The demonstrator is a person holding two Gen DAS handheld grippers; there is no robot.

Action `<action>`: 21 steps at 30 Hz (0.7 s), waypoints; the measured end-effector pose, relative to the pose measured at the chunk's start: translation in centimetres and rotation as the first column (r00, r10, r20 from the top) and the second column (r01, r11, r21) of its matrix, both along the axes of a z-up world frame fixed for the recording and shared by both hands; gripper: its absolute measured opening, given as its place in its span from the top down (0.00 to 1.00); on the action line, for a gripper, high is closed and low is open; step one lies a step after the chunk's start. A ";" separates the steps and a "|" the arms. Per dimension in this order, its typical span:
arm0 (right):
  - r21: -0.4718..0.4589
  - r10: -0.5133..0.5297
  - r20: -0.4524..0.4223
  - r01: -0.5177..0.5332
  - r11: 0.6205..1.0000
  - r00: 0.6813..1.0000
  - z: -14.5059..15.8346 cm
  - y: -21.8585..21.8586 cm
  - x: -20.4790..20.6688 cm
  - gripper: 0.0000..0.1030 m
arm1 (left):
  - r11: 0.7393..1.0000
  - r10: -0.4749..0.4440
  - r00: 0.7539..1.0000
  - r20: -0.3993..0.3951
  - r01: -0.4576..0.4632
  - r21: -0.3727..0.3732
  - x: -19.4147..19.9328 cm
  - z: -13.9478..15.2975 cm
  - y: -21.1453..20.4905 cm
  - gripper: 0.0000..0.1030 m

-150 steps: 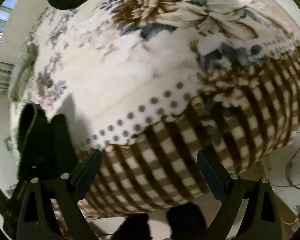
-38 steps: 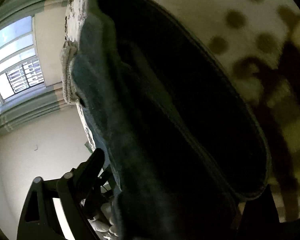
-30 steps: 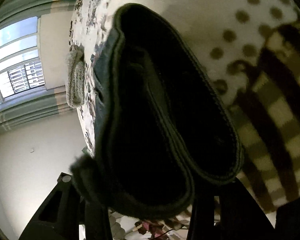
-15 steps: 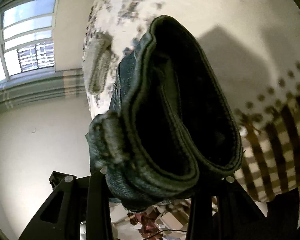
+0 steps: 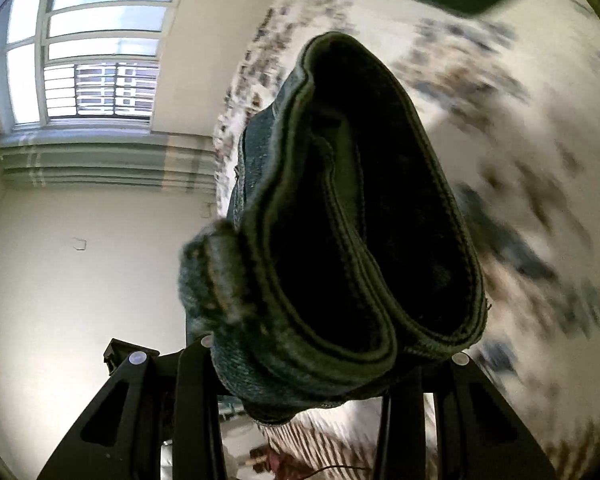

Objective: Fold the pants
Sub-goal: 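Carry the folded jeans with both tools and lower them onto the grey towel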

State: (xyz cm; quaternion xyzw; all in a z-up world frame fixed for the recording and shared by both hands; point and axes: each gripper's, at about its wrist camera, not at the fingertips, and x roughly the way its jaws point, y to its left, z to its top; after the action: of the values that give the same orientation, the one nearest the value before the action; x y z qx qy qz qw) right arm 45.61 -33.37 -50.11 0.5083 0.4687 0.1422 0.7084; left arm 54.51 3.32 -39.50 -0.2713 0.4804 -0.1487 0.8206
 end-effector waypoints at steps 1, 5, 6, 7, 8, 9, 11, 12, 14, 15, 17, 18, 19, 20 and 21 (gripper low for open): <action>0.003 -0.001 0.015 0.001 1.000 1.000 0.2 1.0 3.5 0.61 | 1.000 -0.001 1.000 0.011 0.001 0.006 2.4 0.0 0.9 0.83; 0.025 -0.007 0.059 0.006 1.000 0.998 -1.0 4.2 14.0 0.61 | 0.999 -0.002 0.999 0.044 0.000 0.045 12.0 -1.6 4.4 0.83; 0.029 -0.008 0.065 0.007 1.000 0.998 -1.1 5.2 16.9 0.61 | 0.999 -0.001 0.999 0.044 -0.001 0.051 13.3 -2.2 5.0 0.83; 0.027 -0.004 0.073 0.002 1.000 0.997 -2.0 6.2 19.6 0.61 | 0.998 0.002 0.999 0.040 -0.004 0.057 15.5 -3.3 5.9 0.83; 0.031 -0.002 0.081 -0.001 1.000 0.997 -3.0 7.2 21.5 0.61 | 0.998 0.000 0.999 0.035 -0.003 0.059 17.0 -4.4 6.5 0.83; 0.040 -0.001 0.081 -0.002 0.999 0.997 -4.2 8.0 22.9 0.61 | 0.998 -0.003 1.000 0.027 0.002 0.066 18.5 -5.6 7.1 0.83; 0.063 -0.014 0.070 0.009 0.998 0.997 -7.6 9.2 26.0 0.61 | 0.997 -0.016 1.000 -0.006 0.017 0.070 21.2 -8.8 8.4 0.83; 0.081 -0.022 0.056 0.017 0.997 0.998 -9.3 9.7 27.6 0.61 | 0.997 -0.024 0.999 -0.027 0.026 0.069 22.3 -10.2 9.0 0.83; 0.088 -0.023 0.010 0.022 0.996 1.000 -12.9 10.5 29.8 0.61 | 0.997 -0.032 0.997 -0.072 0.037 0.072 23.6 -13.1 9.9 0.82; 0.074 -0.016 -0.007 0.016 0.997 1.000 -14.1 10.9 30.4 0.61 | 0.997 -0.033 0.996 -0.086 0.039 0.069 24.0 -14.2 10.4 0.80; 0.043 0.009 -0.024 -0.008 0.999 1.000 -16.2 11.5 31.9 0.61 | 0.998 -0.033 0.995 -0.098 0.038 0.051 24.0 -15.9 11.2 0.76; 0.041 0.014 -0.028 -0.013 0.999 1.000 -16.5 11.6 32.1 0.61 | 0.998 -0.040 0.994 -0.101 0.044 0.036 24.0 -16.4 11.5 0.73; 0.036 0.020 -0.029 -0.019 0.999 0.999 -16.7 11.7 32.4 0.59 | 0.999 -0.044 0.993 -0.108 0.047 0.028 23.9 -16.7 11.7 0.73; 0.025 0.030 -0.029 -0.029 0.999 0.999 -16.7 11.8 32.7 0.57 | 0.999 -0.042 0.993 -0.112 0.044 0.019 23.9 -16.7 11.9 0.73; 0.016 0.042 -0.037 -0.041 0.999 0.998 -16.8 11.9 33.1 0.56 | 0.998 -0.043 0.992 -0.115 0.047 0.031 23.7 -16.4 11.8 0.71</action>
State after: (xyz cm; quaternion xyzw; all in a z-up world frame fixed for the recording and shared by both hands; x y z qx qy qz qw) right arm 78.66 -21.52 -66.86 0.5065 0.4913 0.1508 0.6923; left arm 78.19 15.08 -55.89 -0.2548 0.5352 -0.1433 0.7925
